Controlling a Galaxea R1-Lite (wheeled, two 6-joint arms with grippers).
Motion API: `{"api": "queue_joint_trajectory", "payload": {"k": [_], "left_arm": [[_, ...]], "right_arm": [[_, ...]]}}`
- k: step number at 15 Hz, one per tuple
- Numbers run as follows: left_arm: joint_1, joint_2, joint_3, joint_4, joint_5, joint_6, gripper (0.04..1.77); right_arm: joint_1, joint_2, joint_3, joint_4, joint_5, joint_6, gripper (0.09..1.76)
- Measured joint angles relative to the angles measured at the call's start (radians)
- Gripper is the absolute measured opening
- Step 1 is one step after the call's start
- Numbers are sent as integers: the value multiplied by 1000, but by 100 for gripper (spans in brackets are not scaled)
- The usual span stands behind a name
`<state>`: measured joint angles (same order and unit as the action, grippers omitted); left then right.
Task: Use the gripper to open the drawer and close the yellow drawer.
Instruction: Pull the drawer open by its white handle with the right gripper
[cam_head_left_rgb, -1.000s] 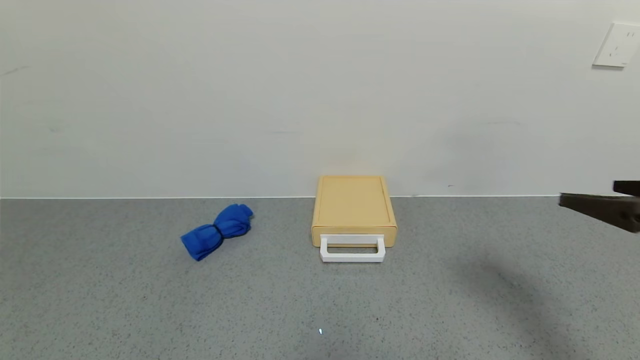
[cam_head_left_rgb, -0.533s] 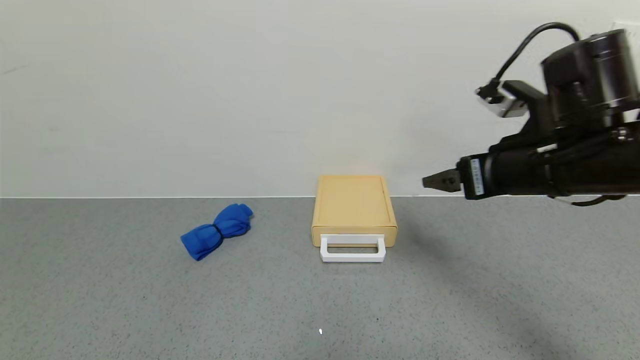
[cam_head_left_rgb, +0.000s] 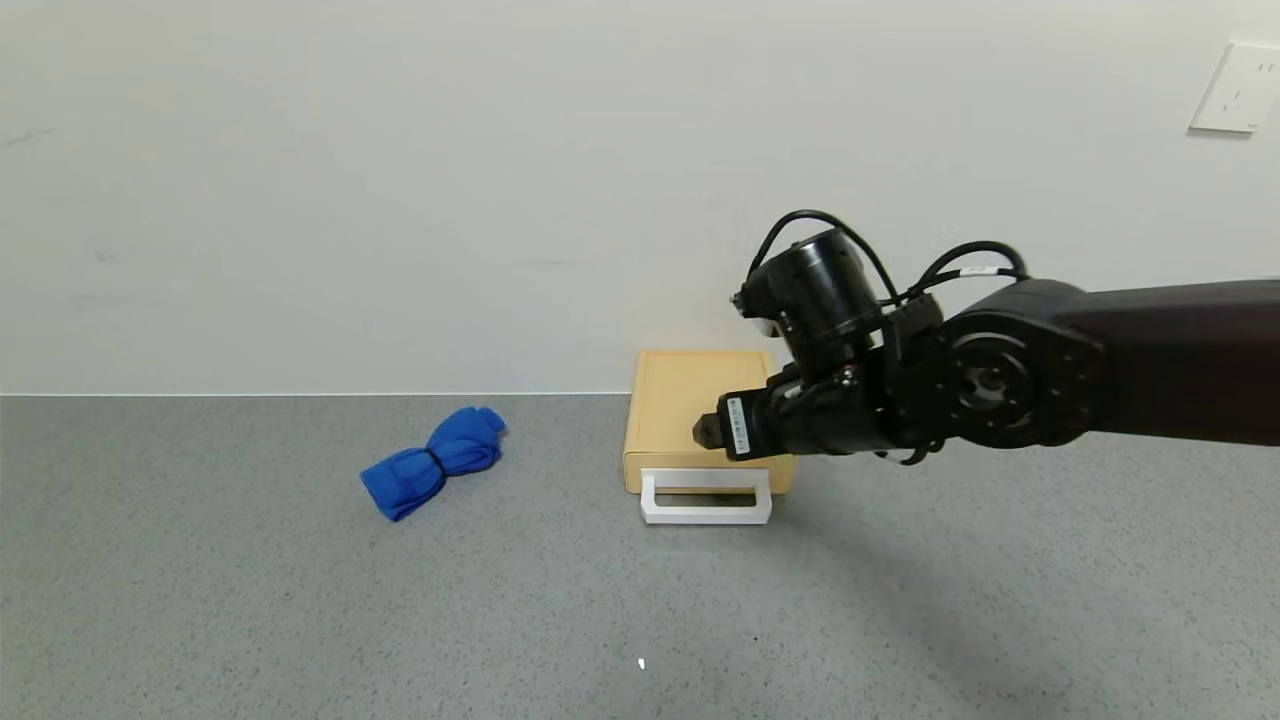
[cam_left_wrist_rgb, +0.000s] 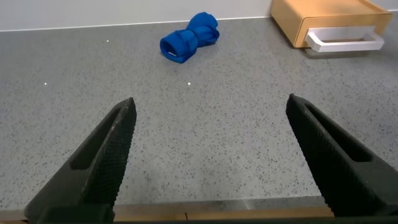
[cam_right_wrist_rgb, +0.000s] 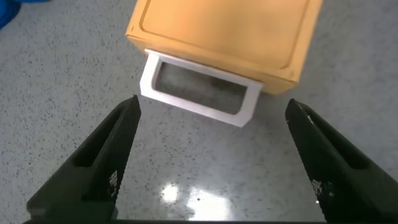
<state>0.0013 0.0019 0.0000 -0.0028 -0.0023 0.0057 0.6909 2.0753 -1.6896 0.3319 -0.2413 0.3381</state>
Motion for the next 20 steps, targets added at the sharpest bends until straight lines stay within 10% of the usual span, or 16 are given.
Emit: {"api": "queue_joint_trajectory", "payload": {"k": [8, 9, 10, 20], "left_arm": [[0, 0, 0, 0, 0, 0, 174], [0, 0, 0, 0, 0, 0, 174], [0, 0, 0, 0, 1, 0, 174], [0, 0, 0, 0, 1, 0, 174]], "right_arm": [[36, 163, -76, 17, -4, 81, 76], [36, 181, -86, 16, -5, 87, 26], [35, 199, -97, 14, -5, 88, 11], [-71, 227, -109, 10, 324, -343, 11]]}}
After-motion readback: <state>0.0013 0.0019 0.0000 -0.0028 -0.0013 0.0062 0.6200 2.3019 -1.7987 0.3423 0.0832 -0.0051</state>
